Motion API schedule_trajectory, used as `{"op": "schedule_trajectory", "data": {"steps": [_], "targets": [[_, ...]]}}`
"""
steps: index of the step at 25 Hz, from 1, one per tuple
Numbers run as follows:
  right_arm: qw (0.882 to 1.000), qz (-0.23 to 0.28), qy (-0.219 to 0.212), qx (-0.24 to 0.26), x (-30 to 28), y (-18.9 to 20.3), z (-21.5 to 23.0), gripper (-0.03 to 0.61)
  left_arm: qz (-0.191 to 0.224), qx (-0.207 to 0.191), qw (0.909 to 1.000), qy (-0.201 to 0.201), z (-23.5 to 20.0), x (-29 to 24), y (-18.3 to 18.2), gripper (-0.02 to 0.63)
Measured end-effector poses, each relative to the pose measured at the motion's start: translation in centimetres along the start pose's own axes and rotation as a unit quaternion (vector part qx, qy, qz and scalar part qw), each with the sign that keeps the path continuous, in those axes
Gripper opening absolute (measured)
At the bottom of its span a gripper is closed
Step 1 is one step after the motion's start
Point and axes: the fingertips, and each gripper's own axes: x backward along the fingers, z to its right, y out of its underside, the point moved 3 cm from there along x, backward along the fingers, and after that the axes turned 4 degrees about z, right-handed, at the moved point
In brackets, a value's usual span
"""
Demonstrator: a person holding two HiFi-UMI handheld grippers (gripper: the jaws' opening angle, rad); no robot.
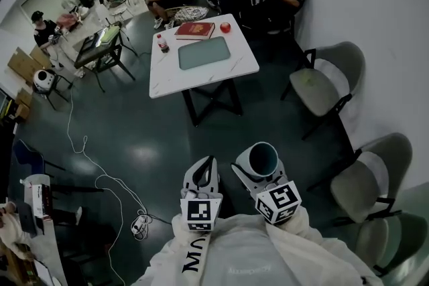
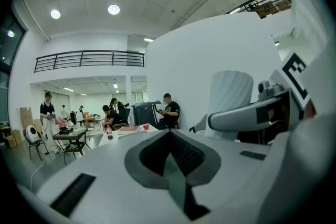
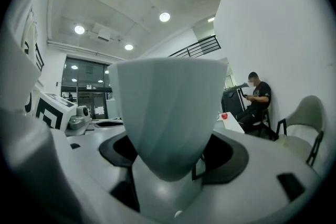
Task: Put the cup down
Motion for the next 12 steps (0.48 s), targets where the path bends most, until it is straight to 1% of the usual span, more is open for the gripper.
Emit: {"op": "schedule_trajectory", "data": {"steps": [4, 12], "targets": [[1.0, -0.003, -0.001, -0.002, -3.5, 0.4, 0.2, 0.348, -0.006, 0.001, 1.0, -0.004, -3.0, -1.6, 0.7, 0.011], [1.0, -0.02, -0.006, 0.005, -10.5, 0.6, 0.3, 0.348, -0.01, 0.021, 0.9996, -0.018, -9.3, -5.3, 1.9, 0.011]]}}
